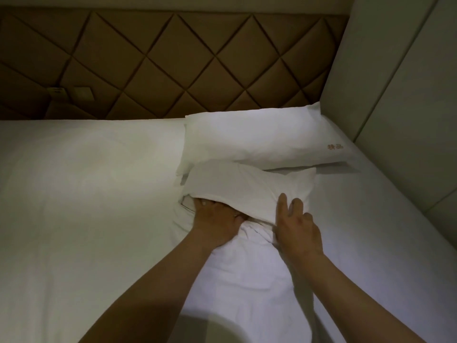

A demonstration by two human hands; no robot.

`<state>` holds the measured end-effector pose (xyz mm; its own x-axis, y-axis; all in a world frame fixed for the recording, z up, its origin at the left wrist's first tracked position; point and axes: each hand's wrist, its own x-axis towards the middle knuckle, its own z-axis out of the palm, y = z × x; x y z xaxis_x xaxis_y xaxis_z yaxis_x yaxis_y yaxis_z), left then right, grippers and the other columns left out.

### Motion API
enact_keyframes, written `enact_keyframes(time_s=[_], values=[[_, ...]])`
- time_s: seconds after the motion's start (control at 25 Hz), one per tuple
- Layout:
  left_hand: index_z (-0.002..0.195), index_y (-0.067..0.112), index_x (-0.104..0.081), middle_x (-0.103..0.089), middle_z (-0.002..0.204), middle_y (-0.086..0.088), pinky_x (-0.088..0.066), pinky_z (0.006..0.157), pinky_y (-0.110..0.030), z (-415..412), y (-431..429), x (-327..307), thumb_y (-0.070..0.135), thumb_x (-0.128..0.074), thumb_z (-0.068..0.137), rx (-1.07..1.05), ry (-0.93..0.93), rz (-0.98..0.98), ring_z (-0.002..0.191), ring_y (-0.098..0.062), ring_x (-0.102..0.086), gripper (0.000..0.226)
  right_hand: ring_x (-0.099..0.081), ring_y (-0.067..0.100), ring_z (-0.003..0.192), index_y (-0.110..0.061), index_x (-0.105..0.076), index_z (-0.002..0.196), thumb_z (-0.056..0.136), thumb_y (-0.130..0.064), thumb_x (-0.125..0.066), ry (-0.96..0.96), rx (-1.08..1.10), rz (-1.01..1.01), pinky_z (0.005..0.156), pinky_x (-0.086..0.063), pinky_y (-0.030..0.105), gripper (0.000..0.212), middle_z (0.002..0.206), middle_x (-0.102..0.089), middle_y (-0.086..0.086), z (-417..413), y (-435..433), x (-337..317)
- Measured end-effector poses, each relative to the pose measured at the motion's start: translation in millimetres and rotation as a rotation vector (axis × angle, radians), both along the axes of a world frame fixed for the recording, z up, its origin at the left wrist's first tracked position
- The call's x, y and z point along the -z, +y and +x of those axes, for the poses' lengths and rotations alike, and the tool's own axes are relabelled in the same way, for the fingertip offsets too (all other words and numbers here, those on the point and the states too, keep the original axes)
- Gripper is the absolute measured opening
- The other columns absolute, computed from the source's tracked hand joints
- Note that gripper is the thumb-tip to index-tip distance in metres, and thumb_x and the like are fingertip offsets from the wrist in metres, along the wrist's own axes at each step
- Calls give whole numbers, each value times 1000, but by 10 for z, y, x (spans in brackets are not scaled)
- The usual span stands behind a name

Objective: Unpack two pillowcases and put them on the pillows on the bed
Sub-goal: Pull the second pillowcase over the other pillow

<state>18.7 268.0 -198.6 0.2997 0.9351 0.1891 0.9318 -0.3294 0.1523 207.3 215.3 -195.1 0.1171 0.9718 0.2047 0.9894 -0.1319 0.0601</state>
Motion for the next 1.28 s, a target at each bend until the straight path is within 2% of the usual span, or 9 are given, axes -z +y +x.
enact_keyframes(time_s=[0.16,0.36,0.48,0.6,0.68,0.84,1.04,1.16,1.28], values=[[156,29,-7,-14,162,-1,-9,121,-51,6,387,228,60,-32,96,-149,-61,-261,149,-24,-12,72,-58,28,79,-5,-35,148,83,-24,-69,9,-97,-31,55,-54,34,76,130,-49,20,160,4,32],[154,22,-21,-25,159,-1,-11,120,-29,-94,422,216,55,-38,97,17,-303,-364,146,-20,-22,68,-52,26,115,-12,-2,156,94,-17,-55,52,-97,-258,83,-55,34,82,150,-29,13,408,31,84],[148,22,-37,-40,151,0,-18,115,-25,-339,269,64,60,-41,91,155,-309,-289,140,-19,-34,69,-50,30,118,-11,-17,153,89,-24,-64,19,17,-228,92,-47,40,80,141,-39,15,264,117,-55],[110,16,-66,-60,114,-4,-43,91,-28,-602,145,3,48,-49,83,364,-112,-115,107,-19,-53,45,-55,29,82,-11,-59,101,69,-17,-73,0,-233,64,69,-44,39,35,94,-57,11,-141,185,-157],[78,21,-56,-53,81,3,-38,67,-24,-661,111,-168,38,-51,80,350,-107,-141,76,-13,-48,18,-51,26,80,-17,-59,93,67,-22,-63,100,-409,17,68,-39,37,27,90,-54,4,-386,176,-210],[64,31,-32,-41,58,11,-29,51,-23,-677,57,-519,36,-49,77,295,-166,-219,51,-7,-38,21,-49,21,88,-26,-52,91,79,-39,-48,262,-335,-254,82,-37,35,19,89,-51,-7,-452,97,-537],[66,28,-33,-34,54,14,-24,45,-21,-739,-142,-872,41,-41,70,394,-87,-5,46,-8,-32,16,-48,15,64,-23,-41,63,76,-38,-56,519,-420,-351,55,-31,30,25,64,-48,-7,-160,-133,-996],[75,28,-34,-46,62,11,-29,50,-22,-777,-236,-1013,39,-40,72,347,2,154,50,-15,-46,13,-45,13,57,-23,-39,64,77,-29,-60,551,-431,-199,52,-33,30,25,61,-47,-6,3,-280,-1274],[107,28,-40,-52,72,10,-47,57,-27,-814,-323,-1355,36,-51,84,131,-45,21,59,-15,-55,27,-48,14,59,-21,-47,71,80,-30,-61,449,-349,4,53,-40,29,19,66,-50,-5,86,-404,-1489]])
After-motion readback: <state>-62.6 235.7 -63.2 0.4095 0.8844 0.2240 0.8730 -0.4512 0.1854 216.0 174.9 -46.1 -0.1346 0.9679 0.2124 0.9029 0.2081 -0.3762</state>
